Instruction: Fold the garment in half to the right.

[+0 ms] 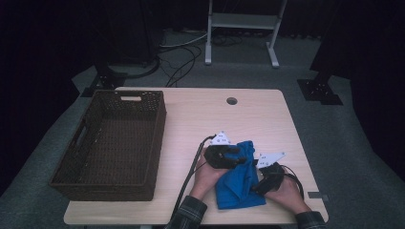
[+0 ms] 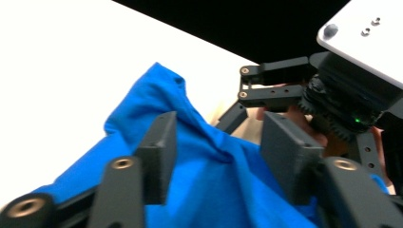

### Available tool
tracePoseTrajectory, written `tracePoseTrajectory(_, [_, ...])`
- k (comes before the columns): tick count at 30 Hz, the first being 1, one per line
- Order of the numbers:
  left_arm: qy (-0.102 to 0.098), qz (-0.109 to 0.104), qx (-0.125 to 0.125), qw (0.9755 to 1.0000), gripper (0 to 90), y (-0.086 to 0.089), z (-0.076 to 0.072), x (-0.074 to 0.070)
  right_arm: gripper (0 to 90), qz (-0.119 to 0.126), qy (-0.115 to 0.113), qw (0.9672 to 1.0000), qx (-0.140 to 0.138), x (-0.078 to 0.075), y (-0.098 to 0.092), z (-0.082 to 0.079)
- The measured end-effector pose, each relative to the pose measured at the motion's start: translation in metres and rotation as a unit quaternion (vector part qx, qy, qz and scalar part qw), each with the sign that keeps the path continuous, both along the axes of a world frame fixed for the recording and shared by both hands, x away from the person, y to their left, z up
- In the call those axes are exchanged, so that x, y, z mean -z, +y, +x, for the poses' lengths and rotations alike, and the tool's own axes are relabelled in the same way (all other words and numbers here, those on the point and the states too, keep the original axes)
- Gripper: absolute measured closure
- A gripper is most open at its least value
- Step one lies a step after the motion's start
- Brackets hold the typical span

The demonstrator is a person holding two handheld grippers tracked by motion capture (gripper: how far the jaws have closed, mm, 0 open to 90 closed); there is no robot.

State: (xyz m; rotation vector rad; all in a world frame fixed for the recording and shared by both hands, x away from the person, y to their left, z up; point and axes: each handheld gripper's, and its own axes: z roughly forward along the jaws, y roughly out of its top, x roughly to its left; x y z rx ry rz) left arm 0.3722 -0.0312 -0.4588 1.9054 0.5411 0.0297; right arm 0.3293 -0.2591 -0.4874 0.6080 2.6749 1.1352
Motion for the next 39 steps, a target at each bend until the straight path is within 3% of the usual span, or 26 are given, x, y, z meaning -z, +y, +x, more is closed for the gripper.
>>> tracePoseTrajectory(6, [-0.014, 0.014, -0.030, 0.9994, 26.3, 0.009, 0.003, -0.002, 0.0, 0.000, 0.000, 1.0000, 0.000, 0.000, 0.000, 0.000])
tracePoseTrajectory(11, [-0.031, 0.044, -0.061, 0.9967, 4.8, 0.013, 0.007, -0.006, 0.0, 0.000, -0.001, 1.0000, 0.001, 0.000, 0.000, 0.000])
tracePoseTrajectory(13, [-0.032, 0.051, -0.066, 0.9960, 1.0, 0.015, 0.008, -0.007, 0.0, 0.000, -0.001, 1.0000, 0.002, 0.000, 0.000, 0.000])
tracePoseTrajectory(17, [-0.040, 0.056, -0.091, 0.9935, 0.1, 0.027, 0.018, -0.011, 0.0, 0.000, 0.000, 1.0000, 0.002, 0.000, 0.000, -0.001])
tracePoseTrajectory(25, [-0.048, 0.095, -0.117, 0.9874, 0.1, 0.035, 0.039, -0.014, 0.0, 0.000, 0.000, 1.0000, 0.003, 0.000, 0.001, -0.001])
tracePoseTrajectory(33, [-0.028, 0.126, -0.137, 0.9821, 0.1, 0.040, 0.052, 0.005, 0.0, 0.000, -0.002, 1.0000, 0.003, 0.000, 0.001, -0.001])
tracePoseTrajectory(39, [-0.026, 0.164, -0.147, 0.9752, 0.1, 0.038, 0.056, 0.016, 0.0, -0.001, -0.001, 1.0000, 0.003, 0.000, 0.002, -0.002])
